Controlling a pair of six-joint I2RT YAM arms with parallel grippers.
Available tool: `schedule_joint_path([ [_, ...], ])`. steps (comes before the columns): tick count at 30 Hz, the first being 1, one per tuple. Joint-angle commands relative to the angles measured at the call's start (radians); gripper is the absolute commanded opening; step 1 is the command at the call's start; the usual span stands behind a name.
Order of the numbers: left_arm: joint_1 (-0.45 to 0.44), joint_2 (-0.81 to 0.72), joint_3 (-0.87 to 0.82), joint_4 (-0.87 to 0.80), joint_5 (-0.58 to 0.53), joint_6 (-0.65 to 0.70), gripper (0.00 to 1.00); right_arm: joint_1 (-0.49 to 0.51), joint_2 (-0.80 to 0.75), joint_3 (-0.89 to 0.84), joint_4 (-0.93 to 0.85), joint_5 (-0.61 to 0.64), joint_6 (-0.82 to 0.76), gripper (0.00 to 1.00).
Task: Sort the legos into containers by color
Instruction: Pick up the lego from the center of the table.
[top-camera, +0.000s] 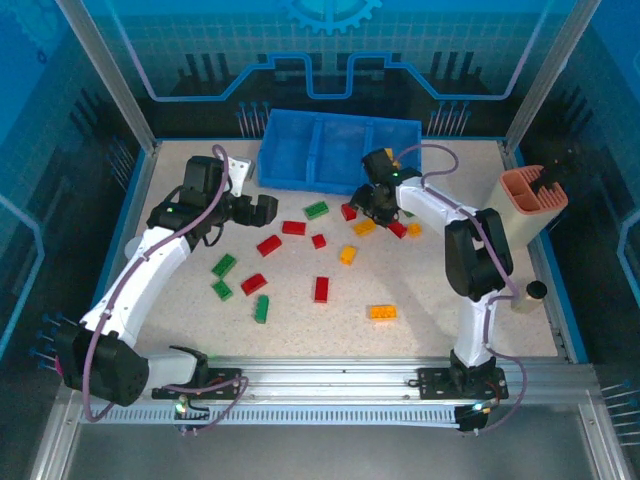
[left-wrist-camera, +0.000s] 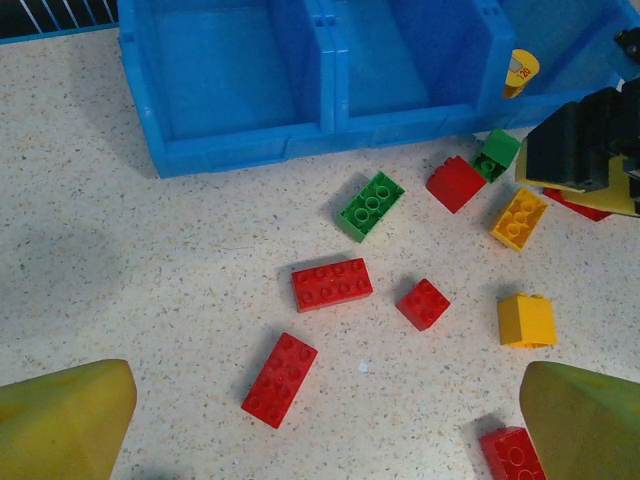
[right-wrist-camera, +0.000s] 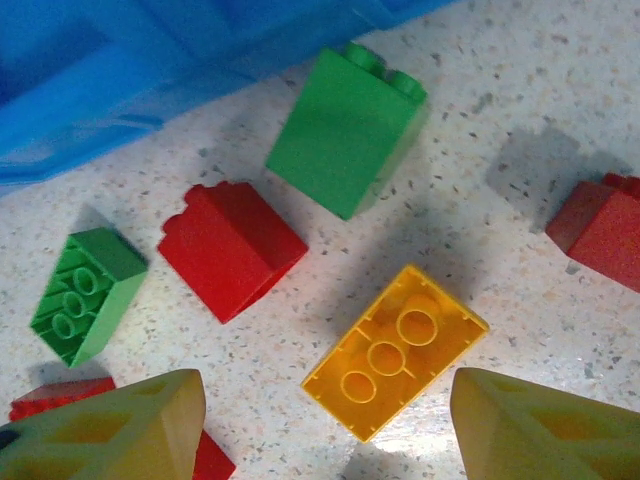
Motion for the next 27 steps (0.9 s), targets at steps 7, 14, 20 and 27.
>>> schedule_joint_path([
  [7, -0.004, -0.023, -0.007, -0.008, 0.020, 0.013, 0.99, 0.010, 0.032, 0.027, -0.066, 0.005, 0.129, 0.70],
  [14, -0.003, -0.032, -0.008, -0.010, 0.022, 0.023, 0.99, 0.012, 0.072, -0.012, -0.010, -0.001, 0.160, 0.71],
  [20, -0.002, -0.037, -0.011, -0.011, 0.009, 0.029, 0.99, 0.011, 0.120, 0.026, -0.010, 0.010, 0.148, 0.70],
  [27, 0.006, -0.036, -0.012, -0.013, 0.003, 0.034, 1.00, 0.009, 0.173, 0.060, -0.074, 0.032, 0.104, 0.69],
])
